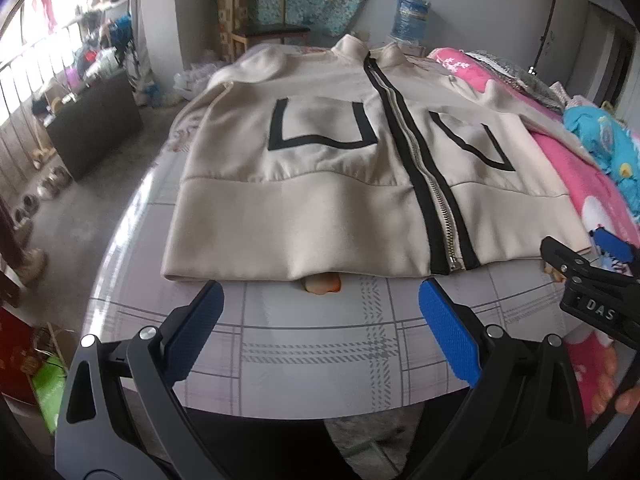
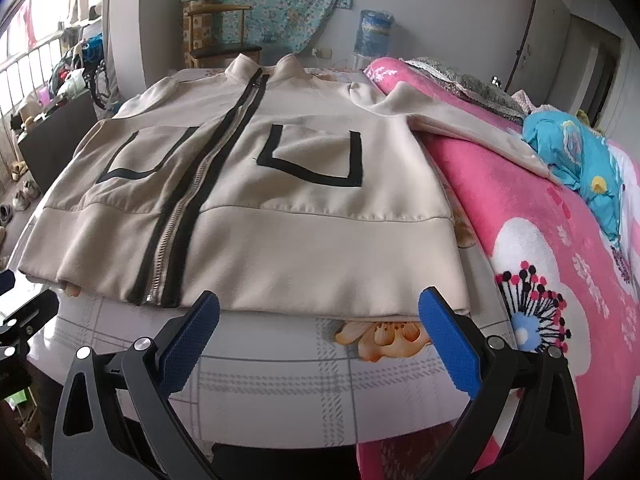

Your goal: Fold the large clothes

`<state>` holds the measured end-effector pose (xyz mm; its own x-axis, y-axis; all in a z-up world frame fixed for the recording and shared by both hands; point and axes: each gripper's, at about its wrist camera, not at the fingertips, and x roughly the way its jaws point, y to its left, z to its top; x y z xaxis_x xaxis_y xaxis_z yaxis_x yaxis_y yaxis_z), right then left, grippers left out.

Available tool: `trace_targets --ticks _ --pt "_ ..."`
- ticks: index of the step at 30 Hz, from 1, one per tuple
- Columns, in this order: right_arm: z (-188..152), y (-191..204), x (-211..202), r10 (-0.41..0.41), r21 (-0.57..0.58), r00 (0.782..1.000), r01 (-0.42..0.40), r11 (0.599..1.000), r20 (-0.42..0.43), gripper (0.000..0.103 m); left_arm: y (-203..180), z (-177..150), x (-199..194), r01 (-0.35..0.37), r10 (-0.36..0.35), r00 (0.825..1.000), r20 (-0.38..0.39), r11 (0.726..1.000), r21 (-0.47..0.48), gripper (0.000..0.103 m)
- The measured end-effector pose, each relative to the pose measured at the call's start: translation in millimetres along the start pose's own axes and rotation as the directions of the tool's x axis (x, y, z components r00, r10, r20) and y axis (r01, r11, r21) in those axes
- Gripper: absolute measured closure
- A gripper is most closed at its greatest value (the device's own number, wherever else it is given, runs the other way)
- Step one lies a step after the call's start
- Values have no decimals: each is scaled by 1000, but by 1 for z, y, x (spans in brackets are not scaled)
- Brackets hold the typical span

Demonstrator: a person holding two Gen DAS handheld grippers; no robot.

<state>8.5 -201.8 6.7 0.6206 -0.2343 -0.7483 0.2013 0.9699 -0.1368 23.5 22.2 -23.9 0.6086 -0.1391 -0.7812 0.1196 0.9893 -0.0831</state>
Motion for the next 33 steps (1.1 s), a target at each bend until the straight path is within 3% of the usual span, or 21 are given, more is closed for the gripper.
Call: trace_targets --ticks 8,11,14,21,23,28,33 --pt "5 -16 19 5 15 1000 -5 1000 -13 6 4 7 14 54 -56 998 -36 997 -49 8" --pt "6 -25 23 20 28 1000 -20 999 -10 6 9 9 15 57 -58 998 -15 996 -71 9" --pt "8 -42 26 40 66 999 -40 997 0 6 19 14 11 37 -35 999 30 995 -90 9" --pt "9 -88 41 77 168 997 -75 983 -5 7 62 37 10 -89 105 990 98 984 -153 9" --pt "8 -98 48 106 195 994 -101 976 -15 12 76 42 18 -110 126 989 83 978 -178 27" --pt "7 -104 60 130 205 991 -124 971 -14 24 95 45 53 -153 150 988 -30 966 -209 49" --pt "12 -96 69 129 153 992 -127 980 -6 43 90 45 62 -205 205 979 -19 968 -144 56"
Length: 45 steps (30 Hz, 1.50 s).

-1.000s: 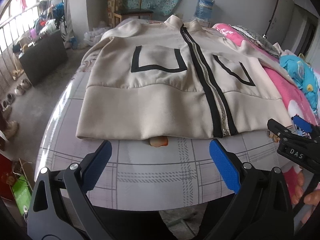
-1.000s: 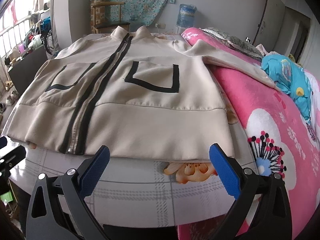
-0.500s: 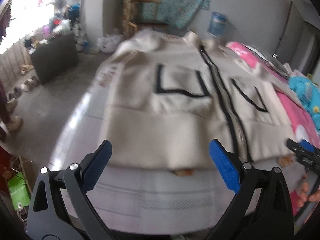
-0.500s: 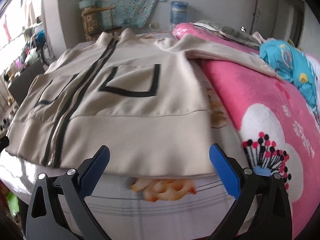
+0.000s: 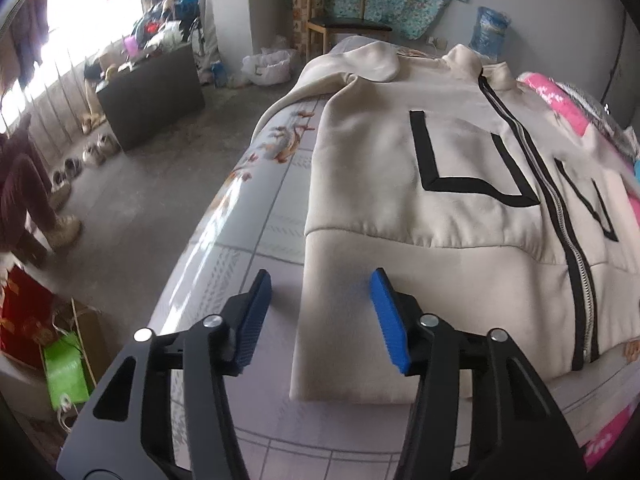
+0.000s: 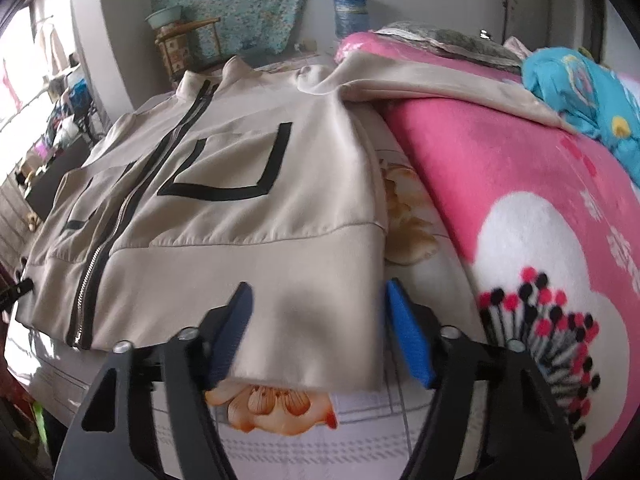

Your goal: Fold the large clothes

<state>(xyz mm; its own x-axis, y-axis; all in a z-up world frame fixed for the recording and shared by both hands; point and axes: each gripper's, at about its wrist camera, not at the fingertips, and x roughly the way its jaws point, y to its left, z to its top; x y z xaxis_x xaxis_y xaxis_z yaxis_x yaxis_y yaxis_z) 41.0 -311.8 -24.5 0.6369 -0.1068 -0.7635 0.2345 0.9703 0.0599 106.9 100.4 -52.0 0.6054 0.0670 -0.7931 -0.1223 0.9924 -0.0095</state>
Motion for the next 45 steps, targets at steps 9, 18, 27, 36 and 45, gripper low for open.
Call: trace_targets --ticks 9,18,27,36,45 --pt "6 -3 5 -38 -29 999 38 999 14 86 -19 1 -4 -89 84 995 57 993 83 98" --pt "4 -14 -25 -11 -12 1000 11 1000 28 97 -23 -15 -51 -86 67 990 126 985 151 99" --pt "-36 -32 -71 18 -14 1000 -18 1000 -18 97 -6 -61 -98 -71 61 996 60 981 181 99" --pt "-38 -43 -83 -3 13 995 4 1000 -95 57 50 -76 -94 66 -65 997 -43 998 4 79" --pt "19 63 -95 159 -141 987 -155 978 18 27 152 -13 -97 206 -176 976 132 938 -279 32"
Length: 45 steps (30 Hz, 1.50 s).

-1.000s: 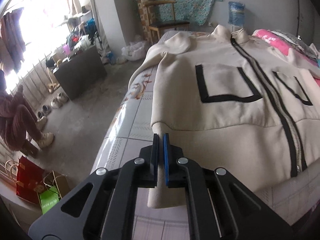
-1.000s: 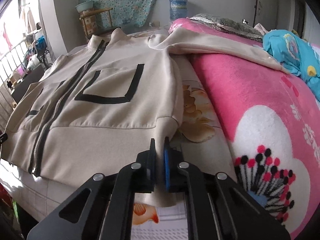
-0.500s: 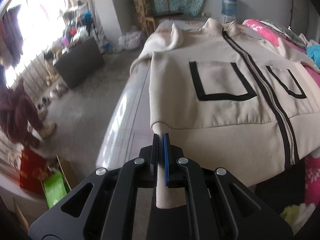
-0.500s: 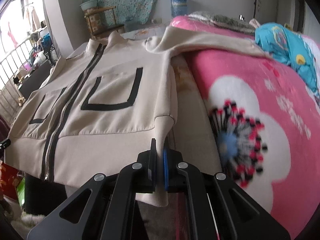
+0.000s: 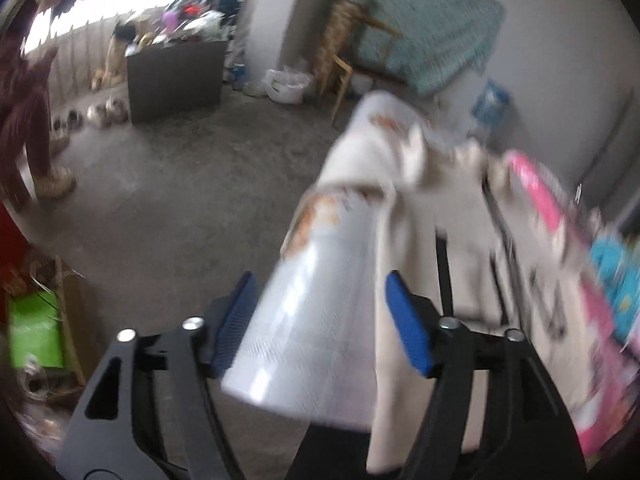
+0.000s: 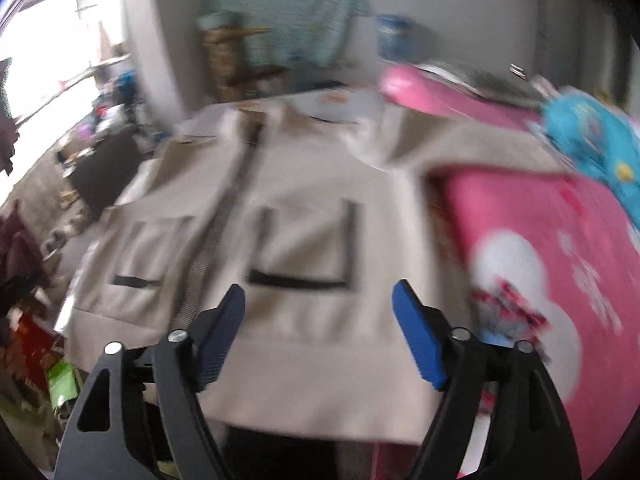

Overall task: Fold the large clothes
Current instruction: 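Lift the sleeve with the left gripper, lay it across the jacket front, release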

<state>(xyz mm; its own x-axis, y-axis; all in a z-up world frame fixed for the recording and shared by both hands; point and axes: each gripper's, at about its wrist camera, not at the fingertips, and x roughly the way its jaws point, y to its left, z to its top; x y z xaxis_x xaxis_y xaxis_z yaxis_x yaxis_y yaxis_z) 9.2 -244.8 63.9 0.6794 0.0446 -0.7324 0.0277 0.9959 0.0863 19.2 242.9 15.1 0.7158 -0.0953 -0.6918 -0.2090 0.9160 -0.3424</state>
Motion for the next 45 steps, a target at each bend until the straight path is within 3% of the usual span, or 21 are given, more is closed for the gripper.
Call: trace_targets --ticks 2,4,6,8,9,10,14,16,18,20,24,28,31,33,36,38,41,42,43,44,45 --pt "13 34 21 25 -65 999 -26 998 -24 27 30 27 19 80 -82 996 -15 988 -130 25" --pt "22 67 43 47 -122 998 -53 991 -49 27 60 45 49 167 -191 979 -67 948 -272 24" --pt "28 99 66 76 -163 994 -88 983 -83 27 102 55 95 262 -362 924 -119 831 -490 24" --pt "30 123 84 86 -193 990 -106 975 -112 27 133 53 144 280 -480 866 -142 700 -657 24" --pt "30 131 92 85 -204 989 -109 973 -122 27 146 49 167 262 -505 850 -149 651 -712 24" --pt "31 141 102 82 -218 987 -111 969 -138 27 152 47 184 256 -522 839 -152 625 -737 24" --pt "33 163 134 56 -243 977 -107 964 -207 27 174 16 276 235 -701 703 -120 388 -891 24" --pt "35 167 146 43 -240 972 -100 966 -232 27 177 -1 309 198 -717 688 -110 332 -922 24" --pt "38 171 158 34 -228 967 -93 969 -253 27 181 -25 343 159 -747 661 -68 227 -961 24" --pt "40 170 165 29 -214 962 -90 973 -272 27 181 -44 367 134 -767 641 -34 156 -979 22" --pt "46 166 182 40 -163 947 -97 982 -318 27 178 -71 407 111 -795 606 24 55 -992 20" --pt "53 163 193 37 -130 941 -85 988 -336 27 168 -83 441 105 -803 592 65 -3 -994 20" --pt "55 163 197 16 -139 943 -66 988 -333 27 162 -86 461 91 -802 592 74 -24 -996 20" --pt "56 162 198 10 -141 943 -60 988 -334 27 163 -85 467 91 -802 594 61 -8 -996 22" --pt "56 161 198 -7 -151 947 -43 988 -322 27 160 -78 477 85 -793 609 23 36 -996 44" --pt "57 159 197 -12 -154 951 -37 987 -309 27 165 -73 477 84 -779 627 -2 70 -994 65" --pt "58 154 194 -8 -150 955 -38 988 -295 27 177 -50 466 121 -723 689 -52 185 -975 83" --pt "59 152 191 0 -147 958 -44 988 -286 27 182 -37 460 135 -699 710 -78 244 -960 85" --pt "60 151 189 5 -146 961 -47 988 -278 27 186 -26 453 142 -681 726 -95 284 -948 90" --pt "60 149 186 10 -147 964 -51 988 -266 27 194 -4 439 156 -634 763 -121 364 -918 93" --pt "60 148 182 14 -149 967 -53 987 -253 28 198 11 429 164 -602 787 -133 413 -896 94"
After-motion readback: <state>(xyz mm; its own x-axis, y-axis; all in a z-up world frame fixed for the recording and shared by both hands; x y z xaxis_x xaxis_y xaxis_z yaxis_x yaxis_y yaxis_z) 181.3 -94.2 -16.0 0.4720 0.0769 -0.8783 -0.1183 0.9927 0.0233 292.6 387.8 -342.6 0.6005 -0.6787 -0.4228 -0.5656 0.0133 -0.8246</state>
